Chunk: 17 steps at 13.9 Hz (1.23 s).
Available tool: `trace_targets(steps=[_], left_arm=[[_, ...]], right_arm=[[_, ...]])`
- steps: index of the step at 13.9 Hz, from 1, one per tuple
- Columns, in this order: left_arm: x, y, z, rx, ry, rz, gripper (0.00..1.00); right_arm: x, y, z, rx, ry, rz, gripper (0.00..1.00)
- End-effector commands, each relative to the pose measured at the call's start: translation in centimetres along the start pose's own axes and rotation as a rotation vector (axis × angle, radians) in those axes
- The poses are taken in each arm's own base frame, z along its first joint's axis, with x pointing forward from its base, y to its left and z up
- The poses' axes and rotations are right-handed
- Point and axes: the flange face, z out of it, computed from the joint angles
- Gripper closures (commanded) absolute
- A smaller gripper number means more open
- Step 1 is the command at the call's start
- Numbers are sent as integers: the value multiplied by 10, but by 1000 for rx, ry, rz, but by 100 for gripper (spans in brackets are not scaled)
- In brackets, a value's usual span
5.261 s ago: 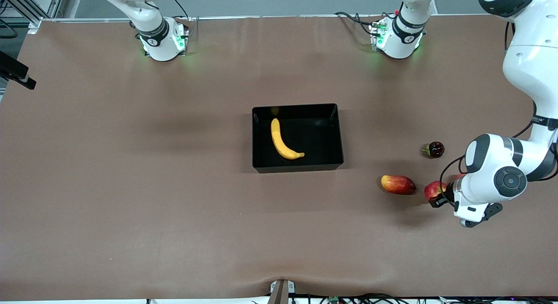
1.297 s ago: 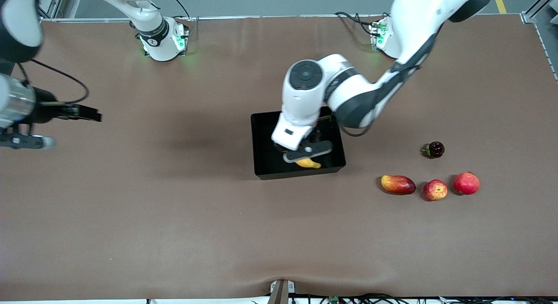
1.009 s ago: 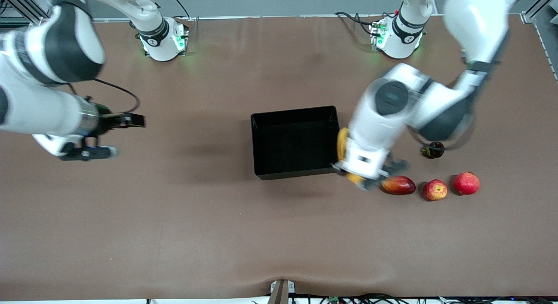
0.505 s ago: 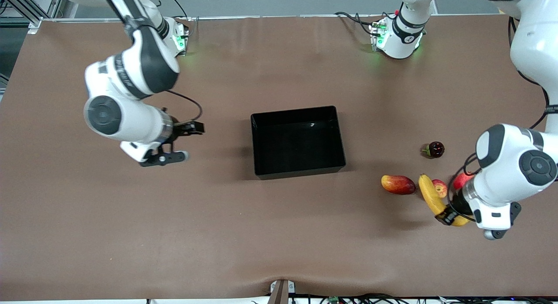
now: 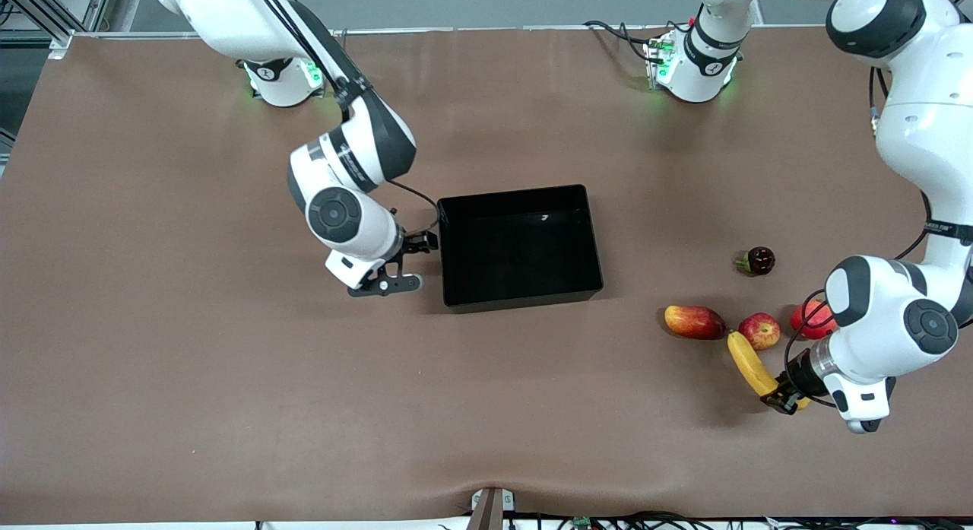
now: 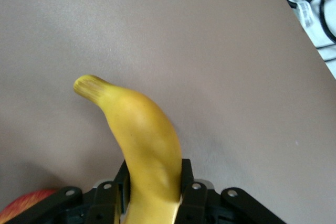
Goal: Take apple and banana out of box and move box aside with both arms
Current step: 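Set the banana below the fruits while the right gripper nears the tray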
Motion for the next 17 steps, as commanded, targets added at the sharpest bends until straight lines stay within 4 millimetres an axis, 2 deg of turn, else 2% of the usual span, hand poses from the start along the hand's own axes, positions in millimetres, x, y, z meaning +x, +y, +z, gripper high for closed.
trace_targets(steps=[1, 4, 7, 8, 9, 10, 12, 15, 17], left_arm=[[4, 8, 28, -21, 21, -67, 100], [3, 5, 43, -12, 3, -126, 100], [0, 5, 52, -4, 25, -110, 100], [2, 0, 57, 12, 34, -92, 93], [1, 1, 54, 19, 41, -26, 55], [3, 1, 46, 28, 44, 35, 3], [-4, 13, -6, 94, 29, 86, 0], [-52, 51, -110, 166, -52, 151, 0], [-78, 61, -175, 209, -63, 225, 0]], right_arm=[[5, -18, 24, 15, 19, 35, 0], [7, -28, 39, 58, 9, 68, 0], [2, -44, 55, 74, -1, 64, 0], [2, -45, 57, 75, 4, 65, 17], [2, -45, 57, 74, 4, 66, 54], [3, -42, 56, 76, 0, 97, 100], [3, -44, 54, 76, 0, 109, 100], [6, -47, 45, 84, 13, 155, 100], [7, -45, 43, 85, 13, 158, 100]])
